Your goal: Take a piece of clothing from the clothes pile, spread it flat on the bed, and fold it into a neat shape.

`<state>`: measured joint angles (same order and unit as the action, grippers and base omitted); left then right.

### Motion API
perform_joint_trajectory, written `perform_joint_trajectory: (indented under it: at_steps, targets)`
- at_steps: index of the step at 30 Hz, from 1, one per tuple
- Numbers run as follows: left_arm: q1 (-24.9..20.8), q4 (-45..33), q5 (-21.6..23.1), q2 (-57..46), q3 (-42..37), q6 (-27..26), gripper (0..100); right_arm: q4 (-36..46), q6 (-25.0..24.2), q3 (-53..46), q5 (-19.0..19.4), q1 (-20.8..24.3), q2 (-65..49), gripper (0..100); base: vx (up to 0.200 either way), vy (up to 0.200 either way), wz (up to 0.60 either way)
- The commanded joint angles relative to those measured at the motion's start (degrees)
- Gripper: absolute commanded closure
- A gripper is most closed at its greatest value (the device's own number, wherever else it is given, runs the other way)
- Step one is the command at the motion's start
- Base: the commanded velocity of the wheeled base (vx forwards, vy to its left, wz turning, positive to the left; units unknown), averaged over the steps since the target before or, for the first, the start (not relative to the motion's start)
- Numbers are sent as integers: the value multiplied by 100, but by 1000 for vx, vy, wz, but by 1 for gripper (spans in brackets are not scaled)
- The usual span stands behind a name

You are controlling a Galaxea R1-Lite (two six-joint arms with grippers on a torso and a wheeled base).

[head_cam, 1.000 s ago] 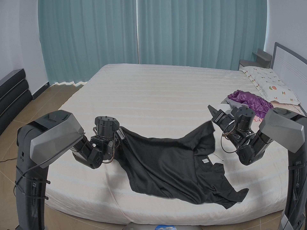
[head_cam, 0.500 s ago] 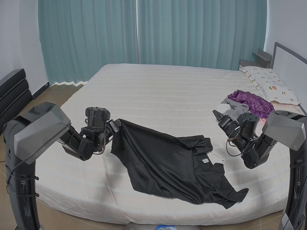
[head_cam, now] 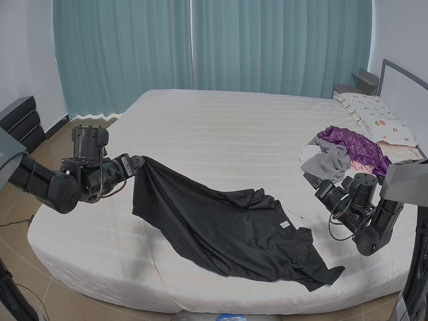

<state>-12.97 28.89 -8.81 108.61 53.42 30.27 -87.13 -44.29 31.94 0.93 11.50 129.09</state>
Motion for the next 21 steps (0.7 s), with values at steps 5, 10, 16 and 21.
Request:
perform_joint_trajectory:
  at_steps: [5,10,16,21]
  targets:
    - [-179,345,38,741,90,462,0,-147,17,-109,197,186,521,0,0,0,0]
    - [-171,407,29,1101,301,506,0,143,26,700,610,213,987,0,0,0,0]
    - [-179,398,46,1163,318,524,0,1233,26,1763,654,380,1259,0,0,0,0]
    - [-153,354,64,1145,301,524,0,1673,96,2449,646,503,1637,0,0,0,0]
